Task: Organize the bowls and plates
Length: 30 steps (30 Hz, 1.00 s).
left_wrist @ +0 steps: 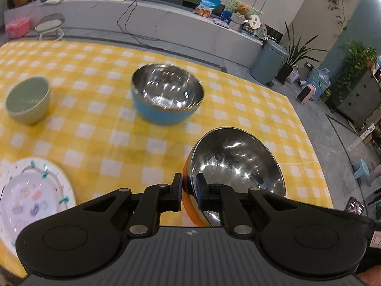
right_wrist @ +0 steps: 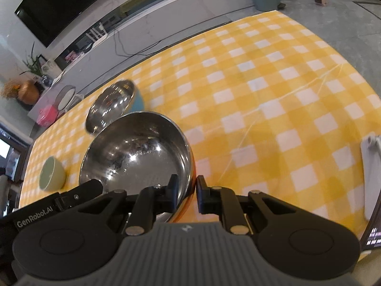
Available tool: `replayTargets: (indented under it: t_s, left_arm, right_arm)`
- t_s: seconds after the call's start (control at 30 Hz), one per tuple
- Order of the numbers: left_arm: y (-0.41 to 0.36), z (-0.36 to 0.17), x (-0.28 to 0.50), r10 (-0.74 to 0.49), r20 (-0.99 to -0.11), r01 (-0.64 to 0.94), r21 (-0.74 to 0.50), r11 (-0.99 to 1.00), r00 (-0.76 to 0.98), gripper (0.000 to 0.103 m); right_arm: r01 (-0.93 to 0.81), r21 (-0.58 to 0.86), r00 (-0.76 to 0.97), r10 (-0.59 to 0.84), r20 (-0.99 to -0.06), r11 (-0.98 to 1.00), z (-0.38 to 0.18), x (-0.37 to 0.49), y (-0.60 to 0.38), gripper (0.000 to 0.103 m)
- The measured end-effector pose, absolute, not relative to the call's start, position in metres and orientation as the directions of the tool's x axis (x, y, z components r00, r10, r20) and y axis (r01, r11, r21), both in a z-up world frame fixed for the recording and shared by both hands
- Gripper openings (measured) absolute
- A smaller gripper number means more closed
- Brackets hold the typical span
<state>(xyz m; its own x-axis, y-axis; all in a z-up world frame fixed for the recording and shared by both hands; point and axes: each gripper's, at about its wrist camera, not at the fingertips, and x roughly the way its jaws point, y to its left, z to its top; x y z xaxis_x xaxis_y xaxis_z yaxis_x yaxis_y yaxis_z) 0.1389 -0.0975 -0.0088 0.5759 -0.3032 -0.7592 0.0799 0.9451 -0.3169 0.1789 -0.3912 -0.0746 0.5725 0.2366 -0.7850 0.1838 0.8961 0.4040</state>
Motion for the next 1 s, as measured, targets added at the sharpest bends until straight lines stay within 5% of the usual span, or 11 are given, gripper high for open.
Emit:
replayTargets:
  t_s: [1.0]
  left_arm:
    - [-0.067,-0.04,0.096,-0.33,-0.805,0.016,-0.371,0.929,0.493,0.012]
  right_arm:
    - [0.164,0.42,0.476,0.301,-0.826,0.893,-0.1,0.145,-0.38,0.015]
